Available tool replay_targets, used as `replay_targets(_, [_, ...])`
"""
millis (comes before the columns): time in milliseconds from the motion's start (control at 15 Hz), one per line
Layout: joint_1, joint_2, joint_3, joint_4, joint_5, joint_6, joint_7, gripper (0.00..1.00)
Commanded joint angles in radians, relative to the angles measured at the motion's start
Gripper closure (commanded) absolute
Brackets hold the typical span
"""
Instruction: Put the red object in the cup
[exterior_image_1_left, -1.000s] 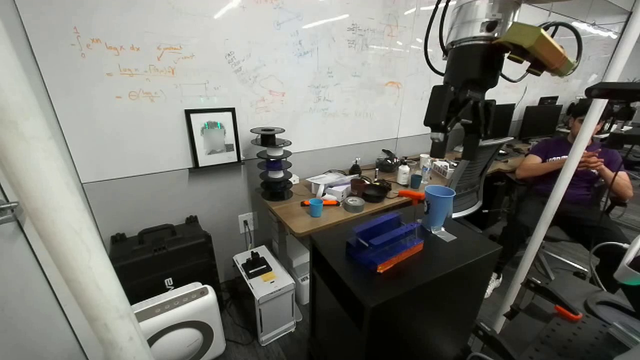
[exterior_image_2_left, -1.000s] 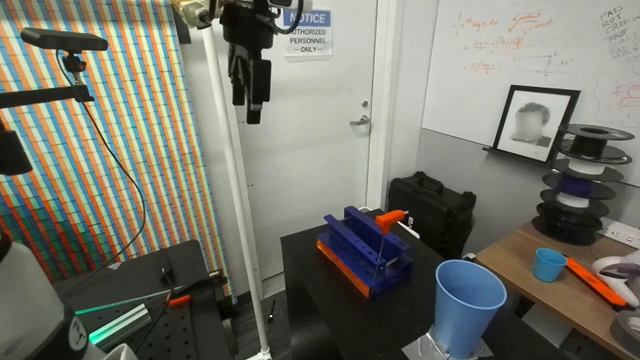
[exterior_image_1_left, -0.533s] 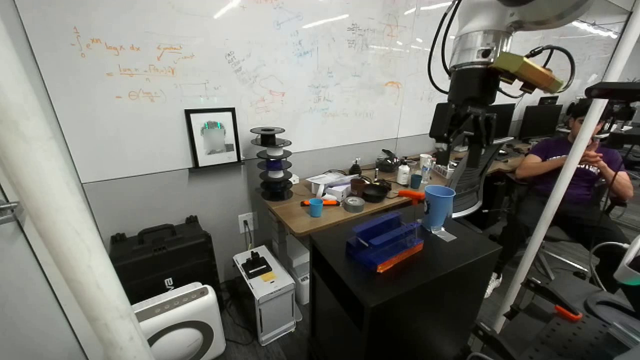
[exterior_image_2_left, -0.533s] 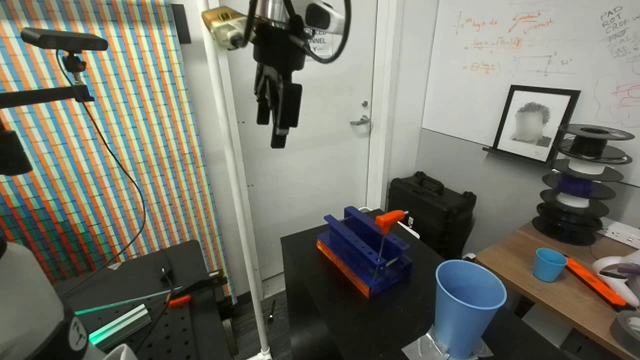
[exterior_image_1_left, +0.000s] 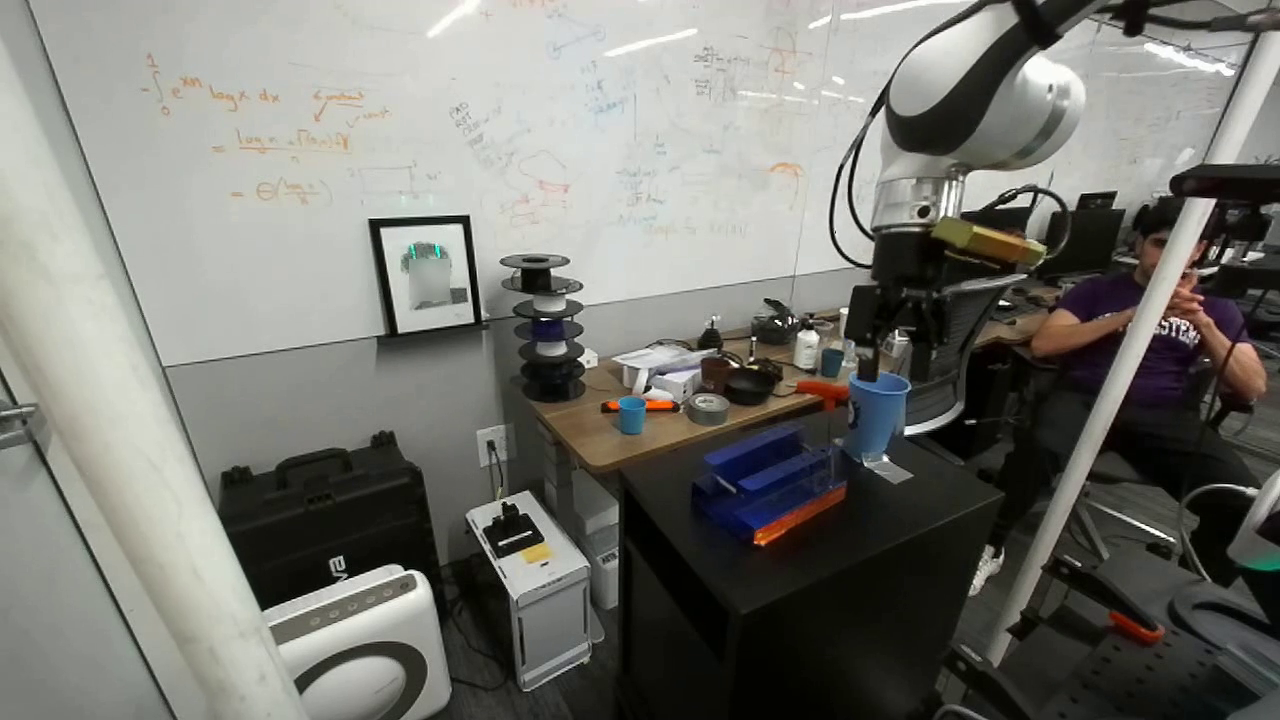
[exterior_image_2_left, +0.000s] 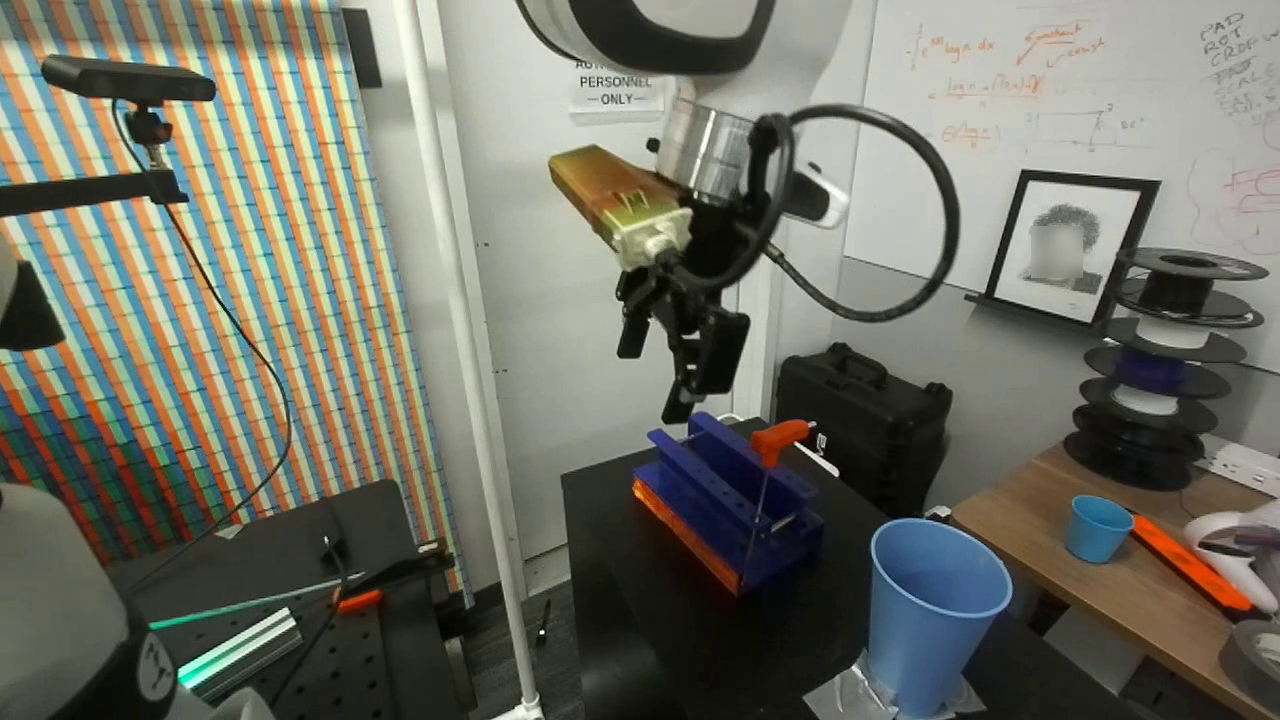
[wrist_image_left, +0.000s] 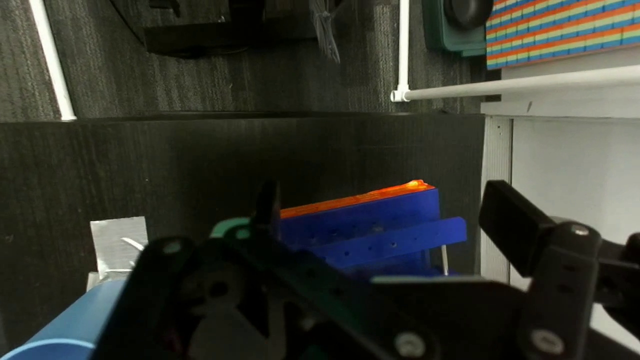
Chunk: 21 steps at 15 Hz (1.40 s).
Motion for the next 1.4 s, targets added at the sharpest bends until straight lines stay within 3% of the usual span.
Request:
replay_targets(0, [-0.01, 0.204, 0.002, 0.187, -0.059, -0.054, -0.056, 0.0])
replay_targets(467, [-0.004, 0.421, 0.007, 0.422, -0.252, -0.09, -0.023, 0.0])
replay_targets(533, [-0.001, 0.439, 0.008, 0.435, -0.265, -0.065, -0.018, 0.09])
replay_targets(600, [-0.003, 0.459, 0.013, 0.45, -0.262, -0.055, -0.031, 0.26])
replay_targets(1067, [-0.009, 0.486, 0.056, 0.462, -0.215, -0.019, -0.068, 0.81])
replay_targets(1267, [-0.011, 0.457, 0.055, 0.453, -0.224, -0.037, -0.069, 0.89])
replay_targets(1333, [-0.013, 0.443, 0.05, 0.449, -0.23, -0.041, -0.067, 0.85])
